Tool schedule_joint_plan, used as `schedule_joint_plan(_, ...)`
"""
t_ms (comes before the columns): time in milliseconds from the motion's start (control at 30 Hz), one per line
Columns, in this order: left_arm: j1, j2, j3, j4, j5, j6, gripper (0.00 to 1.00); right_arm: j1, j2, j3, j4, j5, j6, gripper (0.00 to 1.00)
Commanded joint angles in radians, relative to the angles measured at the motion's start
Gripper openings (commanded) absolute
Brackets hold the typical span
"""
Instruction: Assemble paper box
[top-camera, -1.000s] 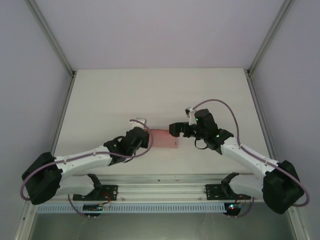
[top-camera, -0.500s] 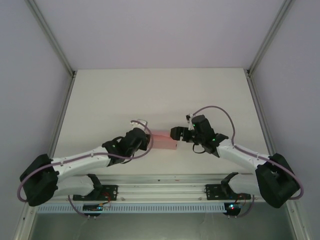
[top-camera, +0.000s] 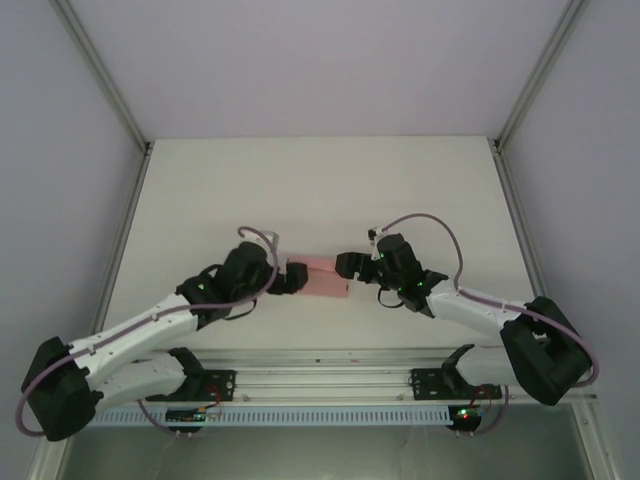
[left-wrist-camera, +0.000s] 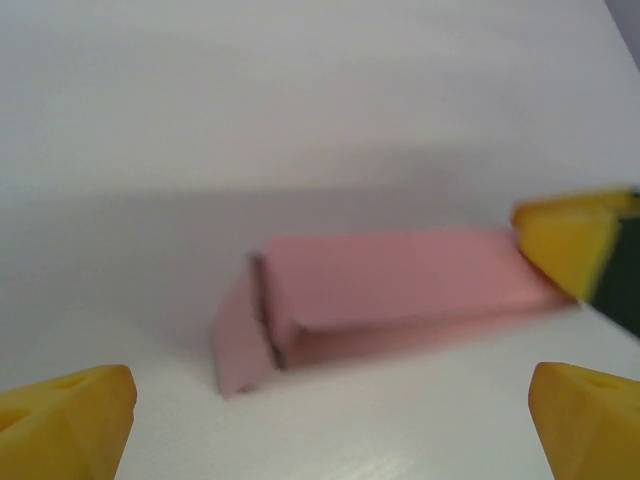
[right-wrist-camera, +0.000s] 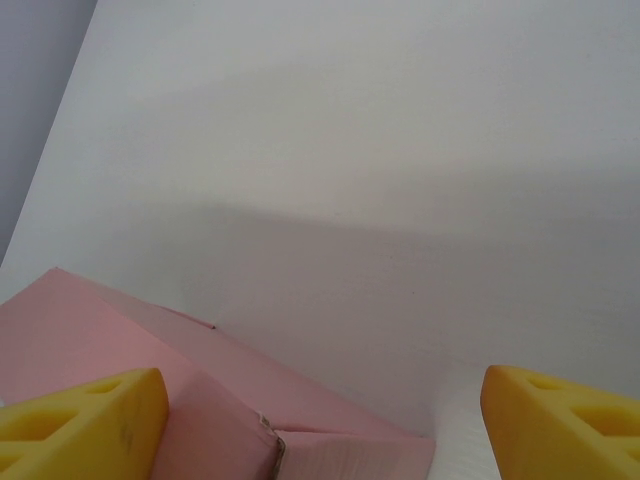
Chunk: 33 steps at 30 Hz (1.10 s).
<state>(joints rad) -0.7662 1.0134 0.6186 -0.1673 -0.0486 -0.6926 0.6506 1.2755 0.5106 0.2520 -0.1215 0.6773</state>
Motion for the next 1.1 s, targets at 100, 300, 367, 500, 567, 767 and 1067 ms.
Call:
schedule_joint_plan(100, 0.185, 0.079, -0.132, 0.289, 0.321, -0.170, 1.00, 0.012, 0.069, -0.053, -0.121, -0.012, -0.054, 0.81)
schedule_joint_plan(300, 0.234, 0.121, -0.219, 0.386, 0.391, -0.170, 0.63, 0.010, 0.073, -0.073, -0.097, -0.011, -0.061, 0.81)
schedule_joint_plan(367, 0.249, 0.133, -0.272, 0.441, 0.395, -0.197, 0.45, 0.010, 0.072, -0.108, -0.044, -0.031, -0.066, 0.78)
schedule_joint_plan(500, 0.252, 0.150, -0.350, 0.544, 0.425, -0.223, 0.20, 0.009, 0.064, -0.168, 0.073, -0.081, -0.120, 0.74)
schedule_joint_plan(567, 0.252, 0.152, -0.361, 0.545, 0.423, -0.220, 0.08, 0.008, 0.056, -0.177, 0.096, -0.080, -0.170, 0.72)
schedule_joint_plan(767, 0.253, 0.147, -0.307, 0.478, 0.435, -0.183, 0.20, 0.006, 0.011, -0.080, -0.030, -0.105, -0.198, 0.78)
schedule_joint_plan(1067, 0.254, 0.034, -0.037, 0.119, 0.280, -0.051, 0.99, -0.069, 0.023, 0.295, -0.393, -0.255, -0.504, 0.99)
